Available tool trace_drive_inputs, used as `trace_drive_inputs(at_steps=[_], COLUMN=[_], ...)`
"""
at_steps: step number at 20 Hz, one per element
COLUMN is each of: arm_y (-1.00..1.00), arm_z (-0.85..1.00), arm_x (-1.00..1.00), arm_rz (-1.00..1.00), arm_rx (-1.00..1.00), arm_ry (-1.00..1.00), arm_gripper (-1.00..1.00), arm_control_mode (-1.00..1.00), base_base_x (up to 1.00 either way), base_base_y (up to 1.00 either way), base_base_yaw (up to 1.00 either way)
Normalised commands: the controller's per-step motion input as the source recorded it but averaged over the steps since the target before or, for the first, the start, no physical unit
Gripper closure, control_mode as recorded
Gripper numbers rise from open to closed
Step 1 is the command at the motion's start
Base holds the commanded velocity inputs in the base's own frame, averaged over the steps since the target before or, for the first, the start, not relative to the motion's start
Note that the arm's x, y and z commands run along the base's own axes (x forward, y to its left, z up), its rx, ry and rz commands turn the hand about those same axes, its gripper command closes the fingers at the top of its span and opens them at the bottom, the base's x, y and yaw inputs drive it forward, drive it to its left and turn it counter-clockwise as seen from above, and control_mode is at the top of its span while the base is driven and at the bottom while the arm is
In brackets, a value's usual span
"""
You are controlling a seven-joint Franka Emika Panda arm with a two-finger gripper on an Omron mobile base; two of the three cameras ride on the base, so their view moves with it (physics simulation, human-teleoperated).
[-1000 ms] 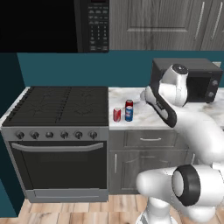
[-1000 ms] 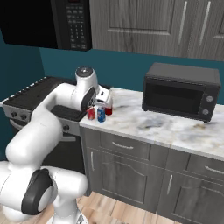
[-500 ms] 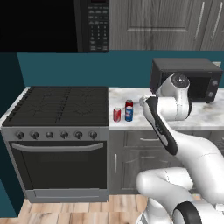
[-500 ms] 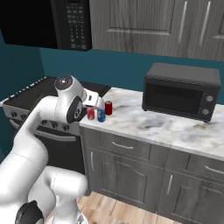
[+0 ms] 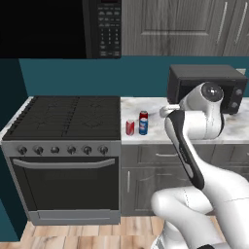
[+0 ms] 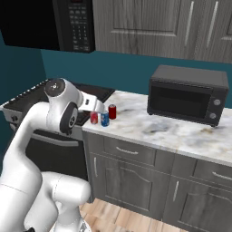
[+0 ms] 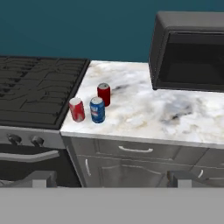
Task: Four empty soda cans are scattered around the kitchen. Gather all the cans and cluster them next to the stove for recycling.
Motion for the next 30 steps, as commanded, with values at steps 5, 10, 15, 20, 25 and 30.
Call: trace_drive_inputs(at_steps=[5, 10, 15, 20, 25, 30], arm_y=[0.0, 0.0, 0.11, 0.08, 0.14, 0.18], arm_z=[0.49, 0.48, 0.26, 0.21, 0.02, -0.15], arm_x=[-0.39, -0.34, -0.24, -0.16, -0.09, -0.09], arm_rz=[0.0, 0.0, 0.0, 0.0, 0.0, 0.0], arm_rx=[0.01, 0.01, 0.0, 0.0, 0.0, -0.01], arm_ry=[0.02, 0.04, 0.04, 0.03, 0.01, 0.0], arm_gripper=[-1.0, -1.0, -1.0, -1.0, -1.0, -1.0], arm_control_mode=[-1.0, -1.0, -1.0, -1.0, -1.0, -1.0], base_base_x=[0.0, 0.0, 0.0, 0.0, 0.0, 0.0], base_base_y=[0.0, 0.0, 0.0, 0.0, 0.0, 0.0], base_base_yaw=[0.0, 0.0, 0.0, 0.0, 0.0, 0.0])
